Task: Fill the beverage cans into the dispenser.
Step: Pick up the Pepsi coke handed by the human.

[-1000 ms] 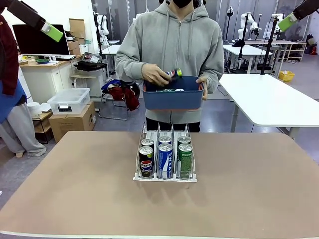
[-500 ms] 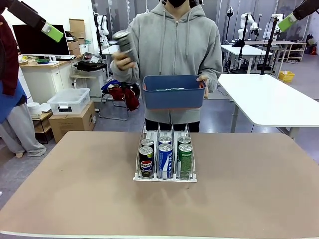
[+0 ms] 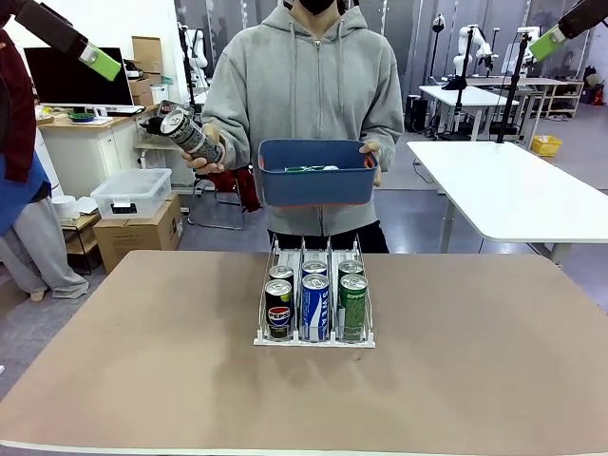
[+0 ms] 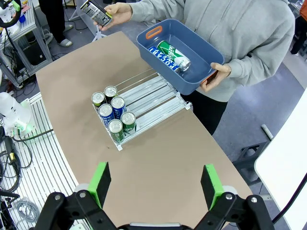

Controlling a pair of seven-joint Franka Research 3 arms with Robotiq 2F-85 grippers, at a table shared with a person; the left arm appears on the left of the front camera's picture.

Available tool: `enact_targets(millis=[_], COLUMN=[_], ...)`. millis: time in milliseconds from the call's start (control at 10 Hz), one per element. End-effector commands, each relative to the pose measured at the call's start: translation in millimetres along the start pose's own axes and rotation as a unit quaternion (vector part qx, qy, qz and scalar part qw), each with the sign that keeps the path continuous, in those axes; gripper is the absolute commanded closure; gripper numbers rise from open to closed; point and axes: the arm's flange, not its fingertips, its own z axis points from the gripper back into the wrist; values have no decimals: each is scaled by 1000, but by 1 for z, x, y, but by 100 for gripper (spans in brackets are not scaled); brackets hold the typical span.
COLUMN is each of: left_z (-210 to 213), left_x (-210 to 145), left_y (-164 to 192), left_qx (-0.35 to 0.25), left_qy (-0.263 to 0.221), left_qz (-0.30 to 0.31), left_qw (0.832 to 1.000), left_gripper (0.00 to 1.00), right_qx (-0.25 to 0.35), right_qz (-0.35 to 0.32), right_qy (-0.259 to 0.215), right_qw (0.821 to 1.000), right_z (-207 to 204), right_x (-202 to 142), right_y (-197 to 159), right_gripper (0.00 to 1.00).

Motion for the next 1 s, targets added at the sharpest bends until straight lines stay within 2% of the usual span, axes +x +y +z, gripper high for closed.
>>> enact_targets(millis=[0, 900], left_z=[-1, -1], left_x=[-1, -1], left_y=[-1, -1], left_qx=[-7, -7], left_qy=[-3, -3], left_qz=[0, 0], left_qw=[1000, 1000], left_gripper=[0, 0], right_qx=[5, 5], right_qz=[0, 0], right_qy=[-2, -2], right_qw=[1000, 1000], right_z=[-1, -1], right_x=[0, 0], right_y=[-1, -1], right_gripper=[0, 0])
